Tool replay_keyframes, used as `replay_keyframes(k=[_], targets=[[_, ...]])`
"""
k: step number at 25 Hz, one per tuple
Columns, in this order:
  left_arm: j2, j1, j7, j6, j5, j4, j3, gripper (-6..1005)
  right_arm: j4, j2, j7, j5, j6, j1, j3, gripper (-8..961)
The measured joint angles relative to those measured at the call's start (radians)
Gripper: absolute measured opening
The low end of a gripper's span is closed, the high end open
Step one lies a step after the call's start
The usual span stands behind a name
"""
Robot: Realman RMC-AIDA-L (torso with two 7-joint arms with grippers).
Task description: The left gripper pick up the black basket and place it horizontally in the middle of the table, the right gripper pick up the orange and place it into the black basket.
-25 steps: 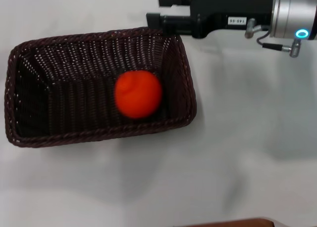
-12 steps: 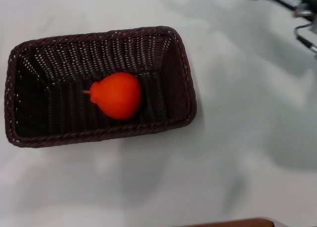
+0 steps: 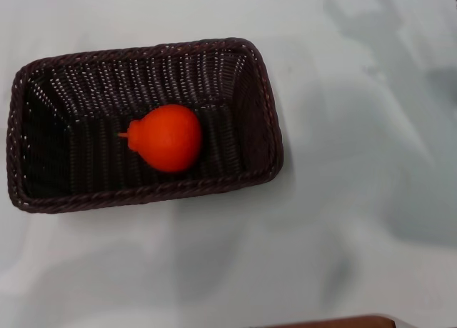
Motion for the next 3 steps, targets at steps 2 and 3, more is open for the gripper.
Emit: replay_keyframes(k=[2,3], targets=[[0.0,-0.003,0.011,0.036,-0.019,0.012,0.0,725,-0.049,0.001,-0.032,0.029,0.005,0.006,0.001,944],[0.0,-0.005,0.011,0.057,-0.036,0.021,0.0,725,-0.061,0.001,-0.04,0.038,0.006,0.006,0.001,944]])
